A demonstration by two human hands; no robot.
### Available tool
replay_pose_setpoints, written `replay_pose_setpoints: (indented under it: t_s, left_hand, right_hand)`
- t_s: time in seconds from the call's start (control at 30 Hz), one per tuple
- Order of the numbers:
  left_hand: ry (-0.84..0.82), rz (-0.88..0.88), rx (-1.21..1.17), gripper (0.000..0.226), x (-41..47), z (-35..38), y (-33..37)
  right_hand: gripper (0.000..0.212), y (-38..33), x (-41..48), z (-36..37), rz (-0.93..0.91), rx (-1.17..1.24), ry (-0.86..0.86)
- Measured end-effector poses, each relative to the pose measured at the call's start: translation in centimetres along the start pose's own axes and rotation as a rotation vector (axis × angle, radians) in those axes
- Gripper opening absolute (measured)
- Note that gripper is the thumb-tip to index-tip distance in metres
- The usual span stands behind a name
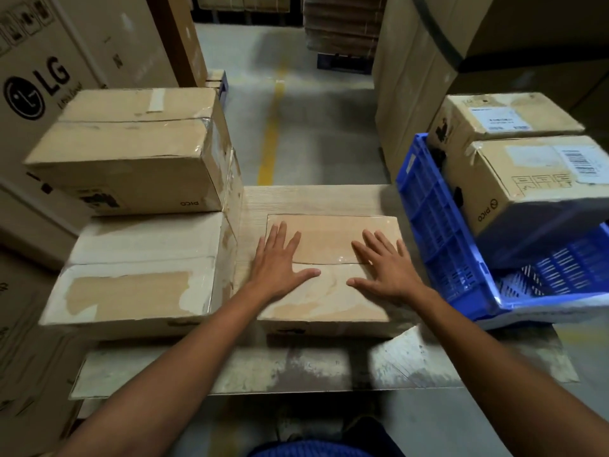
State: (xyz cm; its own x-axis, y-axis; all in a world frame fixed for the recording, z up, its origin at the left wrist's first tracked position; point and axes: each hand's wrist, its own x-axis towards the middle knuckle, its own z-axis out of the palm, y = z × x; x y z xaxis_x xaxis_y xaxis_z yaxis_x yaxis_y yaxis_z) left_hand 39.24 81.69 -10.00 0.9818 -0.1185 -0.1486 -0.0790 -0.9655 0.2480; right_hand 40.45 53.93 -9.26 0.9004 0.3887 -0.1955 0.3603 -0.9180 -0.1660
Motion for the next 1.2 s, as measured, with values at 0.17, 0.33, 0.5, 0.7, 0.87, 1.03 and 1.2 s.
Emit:
replay_pose_setpoints:
  t_s: [0.17,0.33,0.5,0.7,0.87,1.03,1.2]
  left_hand:
    - [0.0,0.0,0.017,0.102,-0.4,0.3,-0.2]
    - [0.07,-0.317,-0.429,0.094,0.0,-0.5,0.4]
    - [0.17,-0.489,-1.016,0.077,1.5,-2.3,-0.2]
    - [0.357,-0.492,-1.053,0.052,2.3,-5.2,-1.1]
    - [0.566,-0.58,-1.11,0.039,1.8,-9.2,-1.1]
    - [0.571,-0.54,-1.04,0.031,-0.5,-7.5,-1.4]
    - [0.568,-0.431,-0.93,0.041,-2.5,-5.3,-1.6]
  right_hand:
    - [0.098,-1.3,-1.3,0.6,0.178,-0.022,0.043]
    - [0.108,-2.4,-2.2,0.6,0.457,0.25,0.144]
    - [0.09,-2.8,-1.1,-0.9,0.64,0.558,0.317]
    - [0.079,-3.9,-0.6,-3.6,0.75,0.89,0.593]
    - [0.066,-5.6,0.6,-6.8,0.825,1.042,0.728]
    - [0.057,-6.1,0.6,-4.8,0.881,1.075,0.755]
    - [0.054,-6.4,-0.5,-2.8,0.857,1.012,0.769]
